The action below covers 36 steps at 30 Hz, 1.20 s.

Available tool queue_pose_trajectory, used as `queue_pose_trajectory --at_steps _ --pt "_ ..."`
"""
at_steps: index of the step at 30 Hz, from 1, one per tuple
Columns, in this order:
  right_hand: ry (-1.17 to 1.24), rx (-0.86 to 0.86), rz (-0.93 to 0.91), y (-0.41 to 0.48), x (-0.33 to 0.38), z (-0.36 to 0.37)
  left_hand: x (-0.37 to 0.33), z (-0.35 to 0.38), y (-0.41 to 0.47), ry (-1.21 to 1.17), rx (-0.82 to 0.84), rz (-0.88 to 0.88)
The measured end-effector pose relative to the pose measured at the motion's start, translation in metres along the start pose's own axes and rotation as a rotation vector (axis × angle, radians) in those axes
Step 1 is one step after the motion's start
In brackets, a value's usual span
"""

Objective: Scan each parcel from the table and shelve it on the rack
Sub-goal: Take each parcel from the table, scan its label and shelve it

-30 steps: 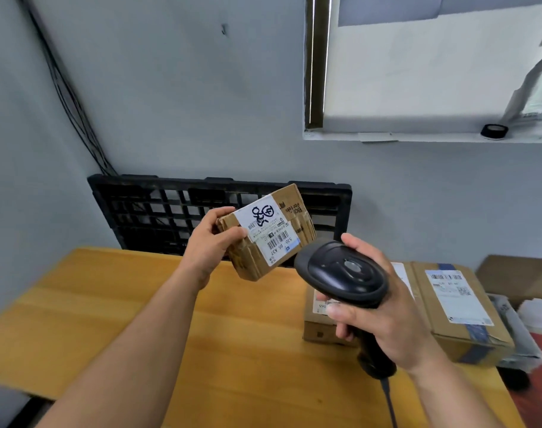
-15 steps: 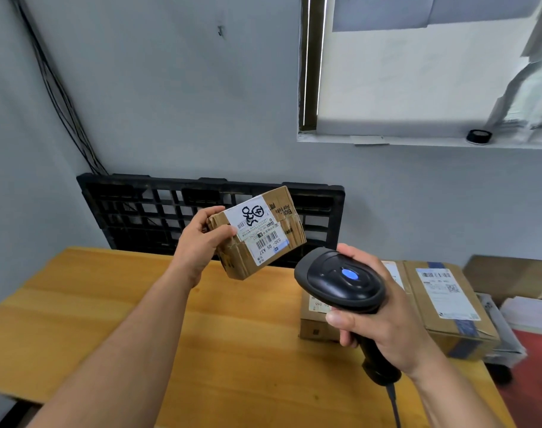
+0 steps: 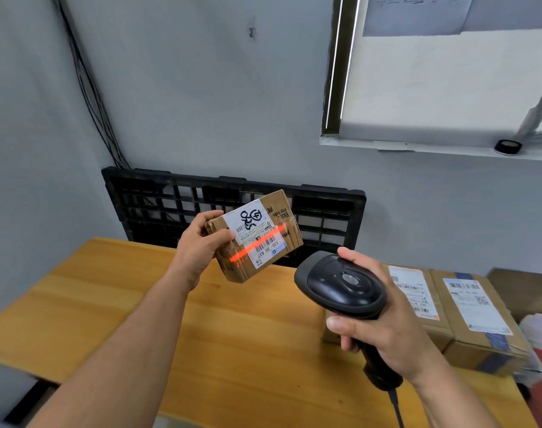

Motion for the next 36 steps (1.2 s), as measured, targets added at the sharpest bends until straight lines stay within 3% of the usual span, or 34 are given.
queue_pose_trajectory --at_steps 14,24,36 --pt "0.011 -0.002 0.039 0.007 -0.014 0.072 0.026 -0.077 0.006 -0.06 -0.083 -0.057" --pt "0.123 0.273 0.002 0.021 -0.005 0.146 0.028 -0.113 -0.065 -0.216 -0.267 -0.078" --pt "0.304 0.507 -0.055 0.004 0.021 0.191 0.016 -0.167 -0.159 0.192 -0.3 0.05"
Point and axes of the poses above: each hand's wrist, its own y-axis towards the middle knuckle, its own z-axis out of the palm, x = y × z, the point moved 6 cm from there along y, towards the middle knuckle, and after that the axes turned 8 degrees about -x, right-handed, at the moved point
